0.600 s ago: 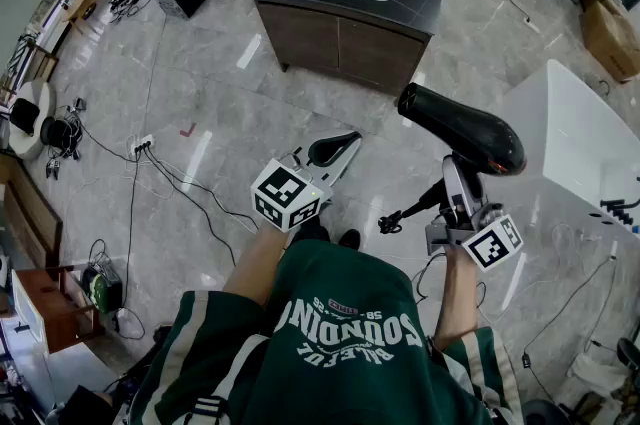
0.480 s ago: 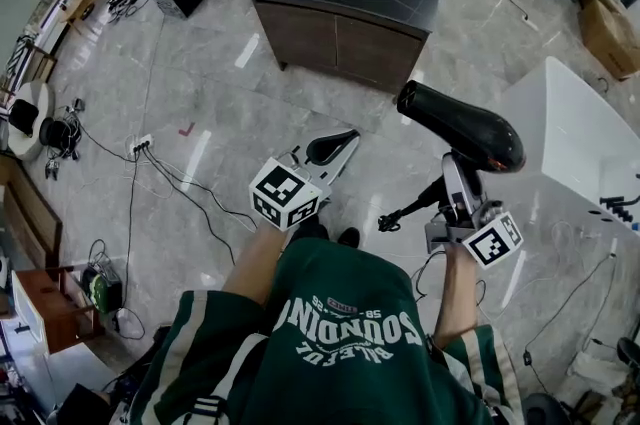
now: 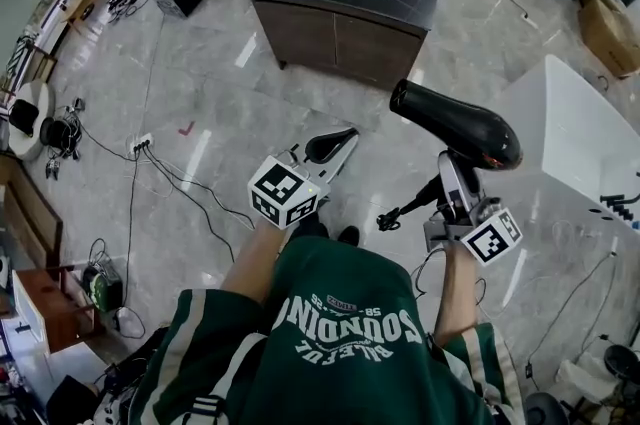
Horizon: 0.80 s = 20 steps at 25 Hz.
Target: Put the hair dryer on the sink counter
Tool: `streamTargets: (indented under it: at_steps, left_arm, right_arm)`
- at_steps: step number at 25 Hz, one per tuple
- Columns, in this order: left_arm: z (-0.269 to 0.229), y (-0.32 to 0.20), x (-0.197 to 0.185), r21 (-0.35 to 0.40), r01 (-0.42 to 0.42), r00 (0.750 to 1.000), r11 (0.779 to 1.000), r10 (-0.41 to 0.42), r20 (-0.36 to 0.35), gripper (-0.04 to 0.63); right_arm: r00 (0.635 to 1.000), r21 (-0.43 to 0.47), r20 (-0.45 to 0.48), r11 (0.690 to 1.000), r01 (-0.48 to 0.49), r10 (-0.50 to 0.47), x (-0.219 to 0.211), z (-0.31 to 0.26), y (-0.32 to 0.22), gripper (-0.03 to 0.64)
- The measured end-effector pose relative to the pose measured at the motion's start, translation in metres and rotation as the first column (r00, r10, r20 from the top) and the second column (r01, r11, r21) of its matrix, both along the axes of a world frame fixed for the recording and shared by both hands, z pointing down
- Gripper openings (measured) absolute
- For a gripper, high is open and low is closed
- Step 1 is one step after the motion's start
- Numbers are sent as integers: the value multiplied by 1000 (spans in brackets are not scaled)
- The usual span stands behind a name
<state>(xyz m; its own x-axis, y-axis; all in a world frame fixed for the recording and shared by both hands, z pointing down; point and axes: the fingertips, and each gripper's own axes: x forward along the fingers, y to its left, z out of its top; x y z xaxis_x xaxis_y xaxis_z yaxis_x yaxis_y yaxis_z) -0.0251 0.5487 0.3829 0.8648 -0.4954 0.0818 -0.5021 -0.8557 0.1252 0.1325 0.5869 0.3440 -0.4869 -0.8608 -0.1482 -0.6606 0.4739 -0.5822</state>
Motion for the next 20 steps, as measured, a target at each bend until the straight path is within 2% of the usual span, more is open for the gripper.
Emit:
streamTargets:
  at_steps: [14, 20]
  left_arm:
    - [0, 1, 15, 2, -10, 1000, 1000, 10, 3, 15]
    - [1, -15, 14, -1, -34, 999, 999, 34, -4, 15]
  right_arm:
    - [1000, -11, 2, 1000, 13, -13, 6, 3, 0, 184]
    - [1000, -17, -11, 1000, 2, -2, -3, 3, -14, 184]
